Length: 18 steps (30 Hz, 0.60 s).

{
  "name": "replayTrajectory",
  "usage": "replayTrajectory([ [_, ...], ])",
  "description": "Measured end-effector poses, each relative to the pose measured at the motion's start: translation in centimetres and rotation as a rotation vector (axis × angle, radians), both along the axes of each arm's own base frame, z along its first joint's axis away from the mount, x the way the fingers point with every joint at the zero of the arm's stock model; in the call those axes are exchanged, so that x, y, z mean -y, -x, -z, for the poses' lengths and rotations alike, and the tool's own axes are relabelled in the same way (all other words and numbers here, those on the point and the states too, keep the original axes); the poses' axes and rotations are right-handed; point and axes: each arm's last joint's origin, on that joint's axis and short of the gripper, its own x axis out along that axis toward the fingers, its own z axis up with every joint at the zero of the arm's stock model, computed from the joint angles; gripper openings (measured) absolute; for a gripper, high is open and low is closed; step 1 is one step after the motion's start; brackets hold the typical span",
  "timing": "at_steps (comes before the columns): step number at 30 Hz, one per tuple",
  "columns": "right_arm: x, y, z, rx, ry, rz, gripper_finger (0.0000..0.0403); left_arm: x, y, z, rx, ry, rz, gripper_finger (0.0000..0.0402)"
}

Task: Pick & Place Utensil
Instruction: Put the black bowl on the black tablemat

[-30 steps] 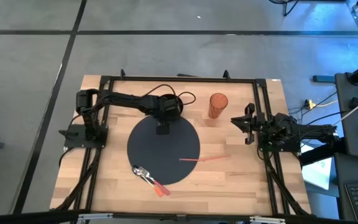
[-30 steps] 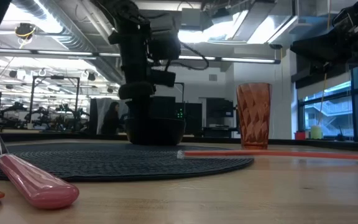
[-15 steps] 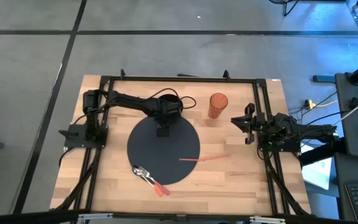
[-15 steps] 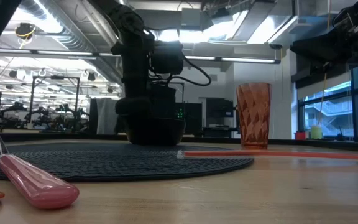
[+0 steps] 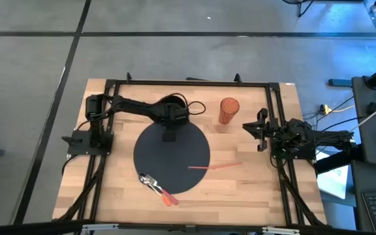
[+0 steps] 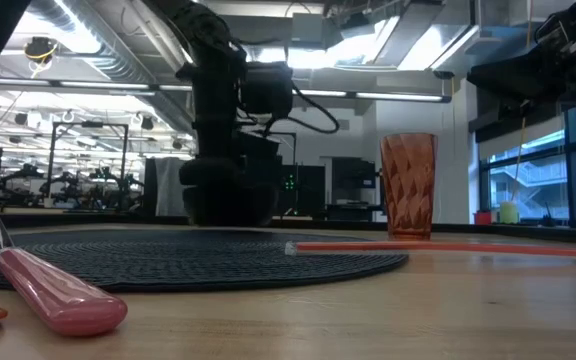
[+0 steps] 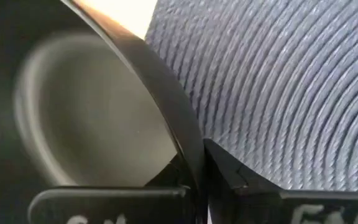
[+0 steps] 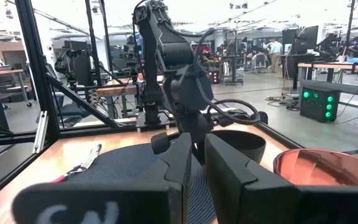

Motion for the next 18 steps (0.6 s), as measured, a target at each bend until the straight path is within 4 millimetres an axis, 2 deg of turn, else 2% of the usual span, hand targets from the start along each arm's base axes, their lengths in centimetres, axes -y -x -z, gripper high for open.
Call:
replayTrajectory([
  [10, 0.0, 0.0, 0.1, -0.012, 0.000, 0.000, 0.0049, 2.0, -1.4, -3.5, -0.013, -0.007, 0.061, 0.0005],
  [18, 0.0, 0.0, 0.2, -0.023, 0.000, 0.000, 0.0049, 5.5, -1.9, -3.9, 0.011, 0.008, 0.120, 0.0004],
])
